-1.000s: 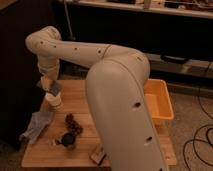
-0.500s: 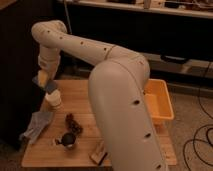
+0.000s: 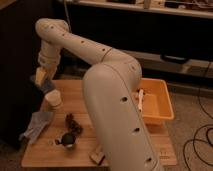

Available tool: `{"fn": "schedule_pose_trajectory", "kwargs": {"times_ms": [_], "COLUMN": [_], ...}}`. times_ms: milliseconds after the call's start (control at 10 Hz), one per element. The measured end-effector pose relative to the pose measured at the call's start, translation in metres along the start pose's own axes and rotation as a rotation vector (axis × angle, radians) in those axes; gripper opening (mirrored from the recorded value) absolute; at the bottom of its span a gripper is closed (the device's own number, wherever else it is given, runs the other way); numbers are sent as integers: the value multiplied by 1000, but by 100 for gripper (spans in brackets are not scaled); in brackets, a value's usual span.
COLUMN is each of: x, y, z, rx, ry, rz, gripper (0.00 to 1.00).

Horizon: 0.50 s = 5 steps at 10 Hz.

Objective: Place sponge in paper cup

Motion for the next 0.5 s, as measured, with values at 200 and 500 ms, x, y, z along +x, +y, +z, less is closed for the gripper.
{"fn": "schedule_pose_trajectory", "kwargs": {"times_ms": [200, 500], "x": [0, 11], "y": [1, -9], "z": [11, 23], "rx": [26, 70], "ry": [42, 92], "rz": [66, 151], "gripper": [0, 0]}}
